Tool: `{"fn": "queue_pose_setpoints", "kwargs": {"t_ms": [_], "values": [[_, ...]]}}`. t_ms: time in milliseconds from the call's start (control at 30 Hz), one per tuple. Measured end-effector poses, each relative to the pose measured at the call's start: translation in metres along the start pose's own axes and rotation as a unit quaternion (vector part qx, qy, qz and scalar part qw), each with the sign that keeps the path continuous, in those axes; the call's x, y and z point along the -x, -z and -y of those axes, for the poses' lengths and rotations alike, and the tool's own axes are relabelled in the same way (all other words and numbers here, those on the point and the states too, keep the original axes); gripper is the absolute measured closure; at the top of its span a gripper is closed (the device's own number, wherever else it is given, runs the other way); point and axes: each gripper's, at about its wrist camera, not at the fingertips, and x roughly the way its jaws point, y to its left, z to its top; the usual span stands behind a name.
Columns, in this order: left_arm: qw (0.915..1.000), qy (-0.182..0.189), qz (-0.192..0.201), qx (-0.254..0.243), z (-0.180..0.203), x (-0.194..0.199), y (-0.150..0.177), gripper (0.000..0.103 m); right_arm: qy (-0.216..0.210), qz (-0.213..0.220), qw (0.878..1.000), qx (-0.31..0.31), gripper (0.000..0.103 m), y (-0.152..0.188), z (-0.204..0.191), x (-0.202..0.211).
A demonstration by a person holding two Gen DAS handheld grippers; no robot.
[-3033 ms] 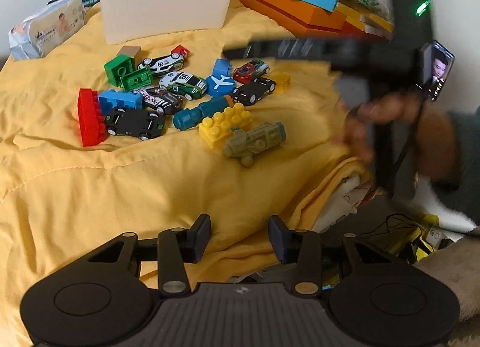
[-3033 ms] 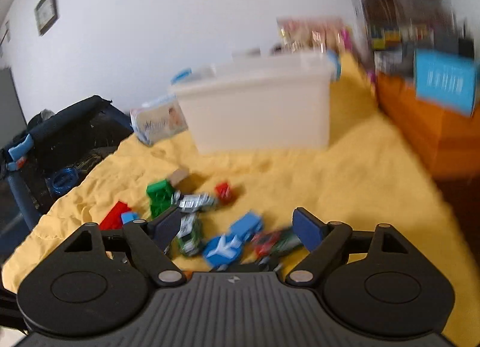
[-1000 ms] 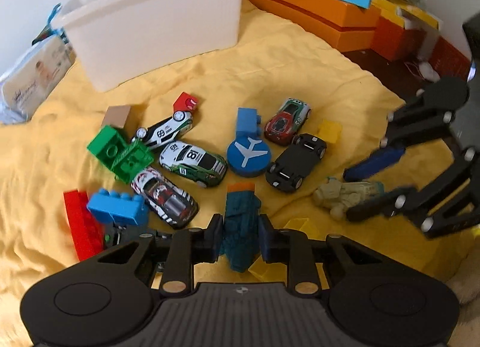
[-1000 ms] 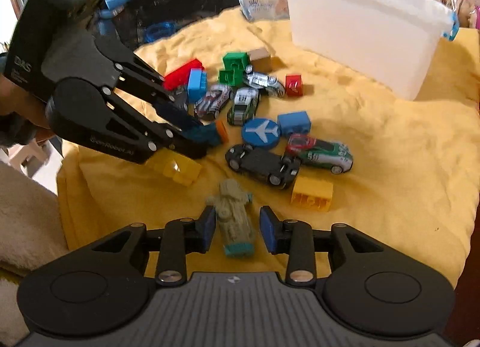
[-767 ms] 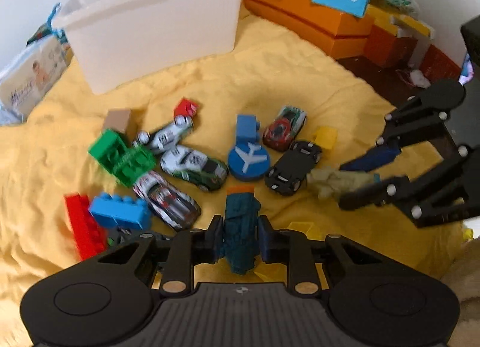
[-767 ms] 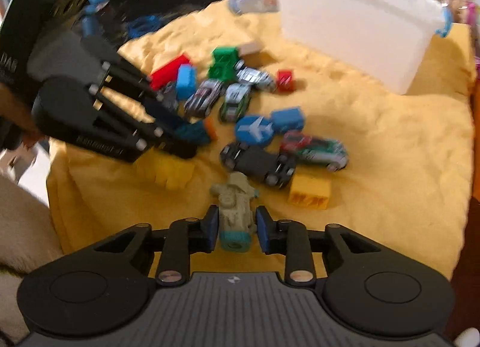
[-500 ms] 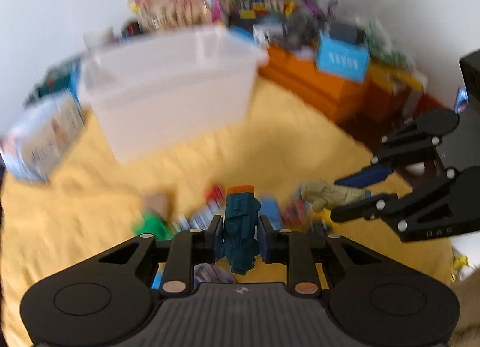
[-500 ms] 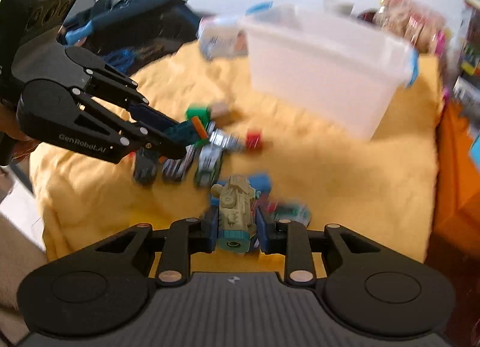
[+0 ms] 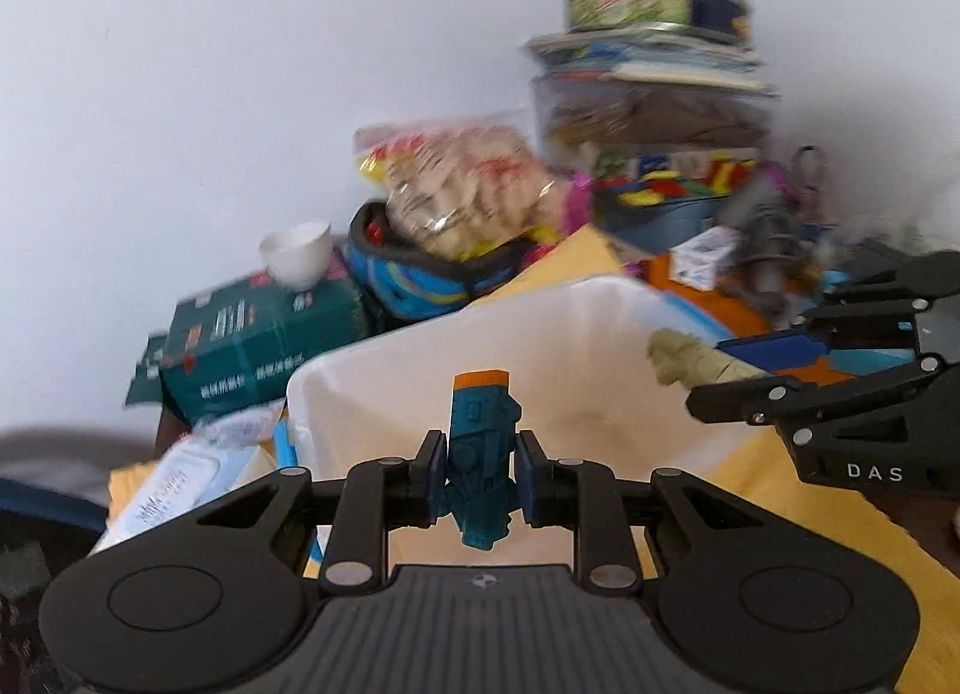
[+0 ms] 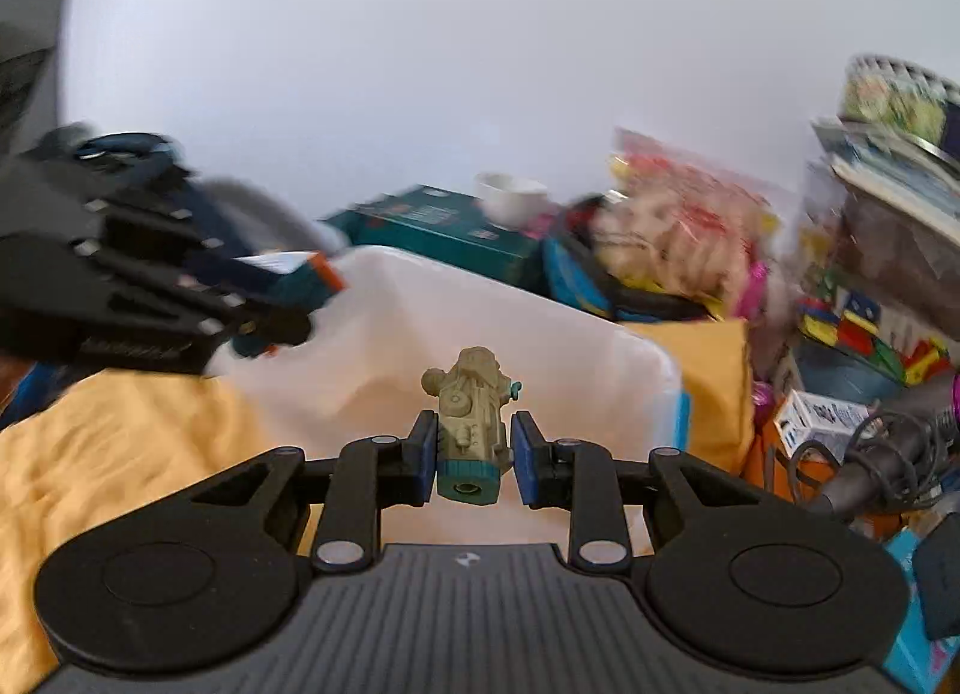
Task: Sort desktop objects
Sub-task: 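Carry both toys to the white bin and open both grippers inside, then return both tools from the bin to the toys on the blanket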
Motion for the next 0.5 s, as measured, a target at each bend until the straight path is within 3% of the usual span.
{"fn": "queue_pose_setpoints", "kwargs": {"t_ms": [200,400,500], "values": [[0.9988,-0.007,-0.040,0.027,-0.005,-0.039,0.014,0.075,0.013,-0.045,0.997,-0.056,0.073,-0.004,0.018,-0.038],[0.9989,0.000,-0.034,0.032,-0.004,-0.026,0.018,0.073,0.008,-0.048,0.996,-0.073,0.065,-0.003,0.020,-0.034],[0.9992,-0.002,-0.023,0.031,0.000,-0.008,0.017,0.067,0.012,-0.040,0.997,-0.070,0.050,-0.007,0.019,-0.025]]}}
